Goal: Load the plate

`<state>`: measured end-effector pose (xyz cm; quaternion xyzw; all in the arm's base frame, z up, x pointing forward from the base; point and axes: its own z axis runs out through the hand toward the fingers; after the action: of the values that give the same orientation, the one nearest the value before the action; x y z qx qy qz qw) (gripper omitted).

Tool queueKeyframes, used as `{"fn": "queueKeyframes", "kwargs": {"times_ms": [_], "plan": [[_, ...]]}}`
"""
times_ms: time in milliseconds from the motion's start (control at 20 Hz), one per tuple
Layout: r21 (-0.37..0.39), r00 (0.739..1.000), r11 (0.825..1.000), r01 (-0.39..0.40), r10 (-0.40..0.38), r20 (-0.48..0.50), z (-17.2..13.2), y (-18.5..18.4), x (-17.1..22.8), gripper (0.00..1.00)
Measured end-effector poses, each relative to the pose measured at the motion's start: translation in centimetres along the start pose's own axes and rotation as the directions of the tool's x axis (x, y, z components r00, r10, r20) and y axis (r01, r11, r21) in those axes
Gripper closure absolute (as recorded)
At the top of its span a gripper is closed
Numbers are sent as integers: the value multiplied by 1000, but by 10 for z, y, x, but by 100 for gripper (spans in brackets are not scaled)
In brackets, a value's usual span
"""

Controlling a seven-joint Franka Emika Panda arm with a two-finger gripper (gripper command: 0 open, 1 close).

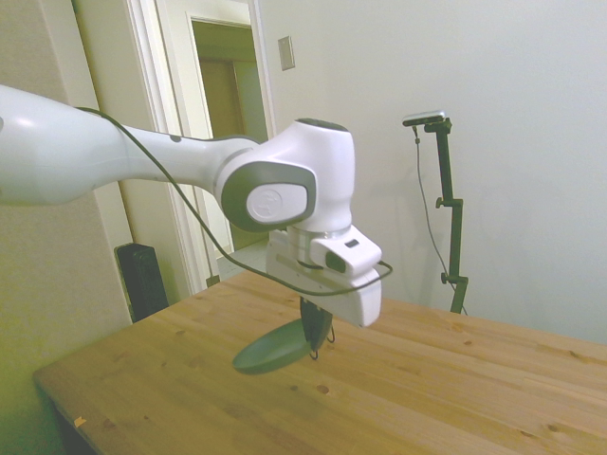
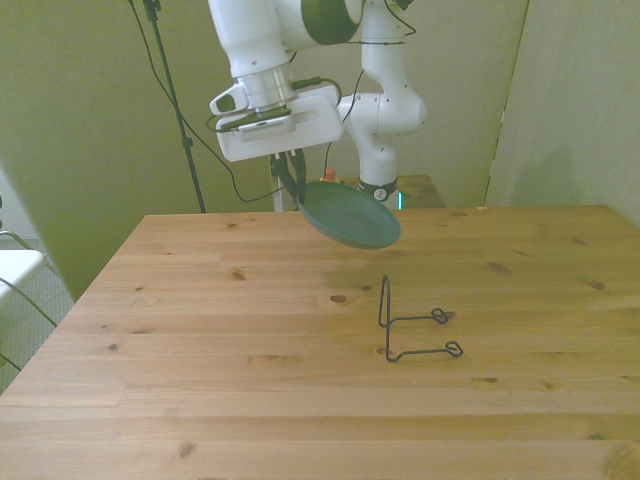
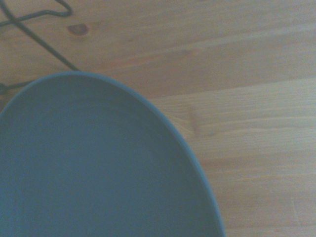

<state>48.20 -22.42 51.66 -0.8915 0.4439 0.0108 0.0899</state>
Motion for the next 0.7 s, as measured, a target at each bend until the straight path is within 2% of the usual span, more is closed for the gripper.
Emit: {"fn": "queueKeyframes", "kwargs": {"times_ms": [200,400,700], "plan": [[-25,999,1000,6,-7,-49,-16,-45,-32,100],[-82,993,997,-2,-8,-114,-29,-92,-60,100],[-182,968,983,-33,-14,-250,-34,-161,-83,100]]}}
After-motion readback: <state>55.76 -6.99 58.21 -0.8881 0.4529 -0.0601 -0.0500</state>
